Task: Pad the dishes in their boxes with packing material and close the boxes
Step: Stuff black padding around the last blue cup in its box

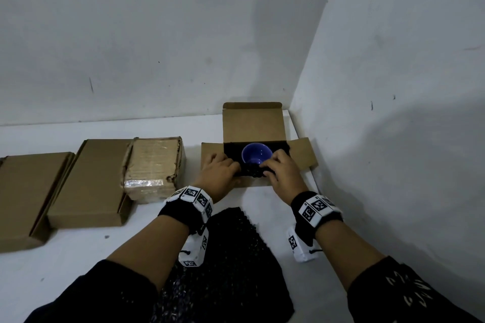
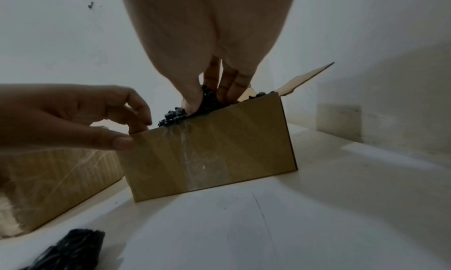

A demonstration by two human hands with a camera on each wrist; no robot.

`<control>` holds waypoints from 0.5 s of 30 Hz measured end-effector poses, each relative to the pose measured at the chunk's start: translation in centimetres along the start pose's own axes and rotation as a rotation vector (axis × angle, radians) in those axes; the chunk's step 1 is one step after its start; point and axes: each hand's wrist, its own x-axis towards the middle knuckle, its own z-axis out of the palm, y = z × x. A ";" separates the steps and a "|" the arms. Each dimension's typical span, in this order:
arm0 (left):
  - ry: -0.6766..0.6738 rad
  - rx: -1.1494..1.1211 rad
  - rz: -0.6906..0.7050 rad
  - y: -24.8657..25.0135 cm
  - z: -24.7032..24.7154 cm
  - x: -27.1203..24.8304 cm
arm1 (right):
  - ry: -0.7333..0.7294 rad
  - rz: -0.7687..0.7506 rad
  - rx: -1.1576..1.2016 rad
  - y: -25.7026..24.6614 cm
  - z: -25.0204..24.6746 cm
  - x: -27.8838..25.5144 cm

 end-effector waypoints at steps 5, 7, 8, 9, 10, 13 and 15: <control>-0.026 0.064 0.015 -0.1 -0.1 -0.3 | 0.034 -0.020 0.001 0.1 0.0 0.0; -0.030 0.062 0.005 0.0 0.2 -0.3 | 0.022 -0.025 0.004 -0.1 0.1 -0.4; -0.034 0.051 -0.002 0.1 0.3 -0.3 | 0.017 -0.043 -0.031 -0.2 0.2 -0.6; -0.030 0.030 -0.015 0.1 0.4 -0.4 | 0.024 -0.080 -0.124 -0.1 0.3 -0.9; -0.015 -0.002 -0.037 0.1 0.5 -0.5 | 0.018 -0.094 -0.209 -0.2 0.3 -1.0; 0.134 -0.202 -0.205 -0.1 0.5 -1.0 | -0.054 -0.047 -0.282 -0.5 0.2 -1.3; 0.183 -0.303 -0.288 -0.3 0.7 -1.3 | -0.081 -0.026 -0.287 -0.8 0.2 -1.1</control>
